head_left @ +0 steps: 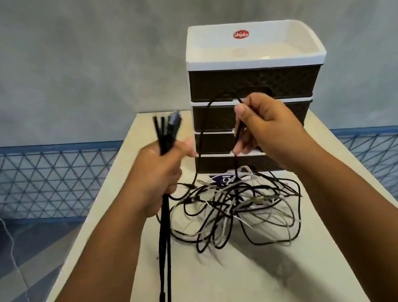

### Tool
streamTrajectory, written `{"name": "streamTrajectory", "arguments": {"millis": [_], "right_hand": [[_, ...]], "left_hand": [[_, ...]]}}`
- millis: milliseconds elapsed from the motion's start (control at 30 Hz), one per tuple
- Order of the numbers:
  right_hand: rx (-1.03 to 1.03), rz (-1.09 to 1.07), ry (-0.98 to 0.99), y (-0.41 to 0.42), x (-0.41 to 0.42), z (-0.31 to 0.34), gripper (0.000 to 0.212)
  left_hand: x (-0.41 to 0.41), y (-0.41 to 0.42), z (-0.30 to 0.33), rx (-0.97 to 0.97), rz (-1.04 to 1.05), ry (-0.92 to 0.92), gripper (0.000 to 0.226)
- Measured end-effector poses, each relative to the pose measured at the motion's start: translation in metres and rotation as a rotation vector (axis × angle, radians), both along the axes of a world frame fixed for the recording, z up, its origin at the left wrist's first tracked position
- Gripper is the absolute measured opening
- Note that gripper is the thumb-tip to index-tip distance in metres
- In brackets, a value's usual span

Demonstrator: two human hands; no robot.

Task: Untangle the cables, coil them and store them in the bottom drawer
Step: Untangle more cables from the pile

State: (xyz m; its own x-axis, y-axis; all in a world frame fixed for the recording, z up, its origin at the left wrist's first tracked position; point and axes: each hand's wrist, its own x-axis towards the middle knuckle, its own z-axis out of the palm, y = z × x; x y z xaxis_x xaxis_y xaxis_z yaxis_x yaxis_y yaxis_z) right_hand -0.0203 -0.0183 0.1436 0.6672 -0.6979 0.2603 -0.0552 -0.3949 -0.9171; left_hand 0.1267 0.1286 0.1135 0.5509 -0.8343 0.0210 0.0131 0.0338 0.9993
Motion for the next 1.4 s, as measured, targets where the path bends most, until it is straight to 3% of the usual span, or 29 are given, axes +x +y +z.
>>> {"name": "streamTrajectory", "arguments": {"millis": [167, 267, 333, 400, 500, 600, 667, 733, 867, 1033, 1100, 1200, 1400], "right_hand": [[0.009, 0.030, -0.154, 0.015, 0.016, 0.021, 0.022], [0.013, 0.006, -0.122, 0.017, 0.020, 0.017, 0.026], [0.057, -0.034, -0.102, 0.011, 0.020, 0.004, 0.025], [0.196, -0.107, -0.123, -0.001, 0.018, -0.013, 0.027], [0.560, -0.249, -0.194, -0.027, 0.012, -0.044, 0.030], [0.950, -0.228, -0.324, -0.043, 0.000, -0.073, 0.033], [1.065, -0.139, -0.369, -0.043, -0.010, -0.090, 0.035], [1.009, -0.084, -0.261, -0.032, -0.022, -0.102, 0.030], [0.534, -0.020, 0.159, -0.009, -0.028, -0.119, 0.011], [0.071, 0.047, 0.653, -0.010, -0.019, -0.130, 0.014], [-0.061, 0.025, 0.723, -0.015, -0.015, -0.129, 0.027], [0.015, -0.073, 0.552, -0.019, -0.017, -0.118, 0.029], [0.509, -0.076, -0.058, -0.017, -0.019, -0.087, 0.026]], "left_hand": [[-0.028, -0.024, -0.029, 0.184, -0.001, -0.373, 0.025], [-0.027, -0.034, -0.049, 0.357, -0.004, -0.617, 0.043], [-0.020, -0.034, -0.059, 0.473, -0.111, -0.692, 0.045], [-0.013, -0.028, -0.068, 0.552, -0.279, -0.693, 0.054], [-0.010, -0.018, -0.076, 0.614, -0.421, -0.731, 0.062], [-0.015, -0.017, -0.079, 0.619, -0.418, -0.789, 0.043], [-0.015, -0.018, -0.085, 0.587, -0.387, -0.767, 0.033], [-0.013, -0.016, -0.093, 0.559, -0.352, -0.686, 0.030], [-0.010, -0.012, -0.101, 0.522, -0.310, -0.645, 0.020], [-0.011, -0.010, -0.102, 0.461, -0.288, -0.638, 0.015], [-0.010, -0.008, -0.101, 0.446, -0.275, -0.638, 0.017], [-0.006, -0.006, -0.100, 0.447, -0.266, -0.635, 0.022], [0.000, -0.004, -0.098, 0.433, -0.254, -0.641, 0.024]]}}
